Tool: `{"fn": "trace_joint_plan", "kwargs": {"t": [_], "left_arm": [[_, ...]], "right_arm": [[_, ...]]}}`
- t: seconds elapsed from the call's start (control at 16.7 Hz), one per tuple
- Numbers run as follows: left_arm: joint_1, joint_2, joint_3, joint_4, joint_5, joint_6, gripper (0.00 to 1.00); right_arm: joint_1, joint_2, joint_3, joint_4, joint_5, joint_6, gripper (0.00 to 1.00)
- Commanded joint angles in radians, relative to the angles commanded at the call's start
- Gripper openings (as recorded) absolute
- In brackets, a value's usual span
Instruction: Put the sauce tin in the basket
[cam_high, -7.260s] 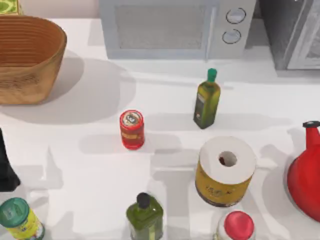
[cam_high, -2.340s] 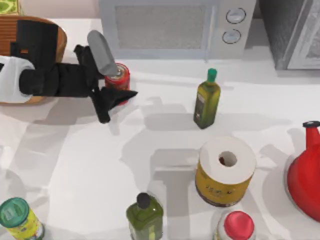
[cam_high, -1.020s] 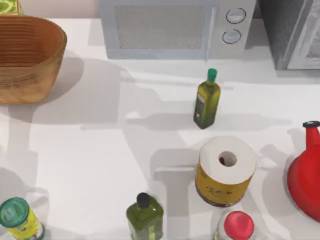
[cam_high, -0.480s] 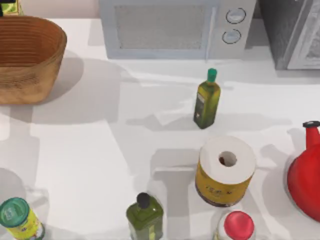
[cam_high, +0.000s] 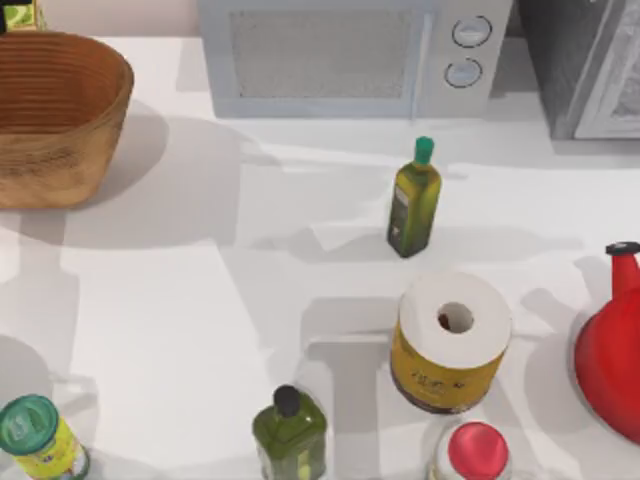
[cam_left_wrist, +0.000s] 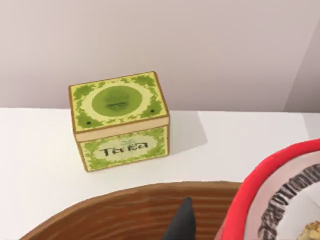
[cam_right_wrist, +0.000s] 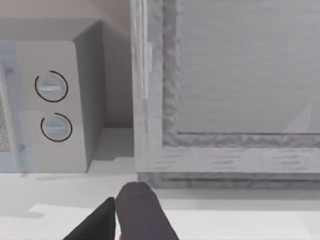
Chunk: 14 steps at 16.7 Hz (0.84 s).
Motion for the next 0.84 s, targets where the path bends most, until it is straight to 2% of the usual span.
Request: {"fn": "trace_joint_plan", "kwargs": {"t": [0.48, 0.84], "left_arm": [[0.0, 0.0, 0.0, 0.0, 0.0, 0.0, 0.98], [0.0, 0.0, 0.0, 0.0, 0.0, 0.0, 1.0]], "right_arm": [[0.0, 0.0, 0.0, 0.0, 0.0, 0.0, 1.0], [0.0, 0.0, 0.0, 0.0, 0.0, 0.0, 1.0]]}}
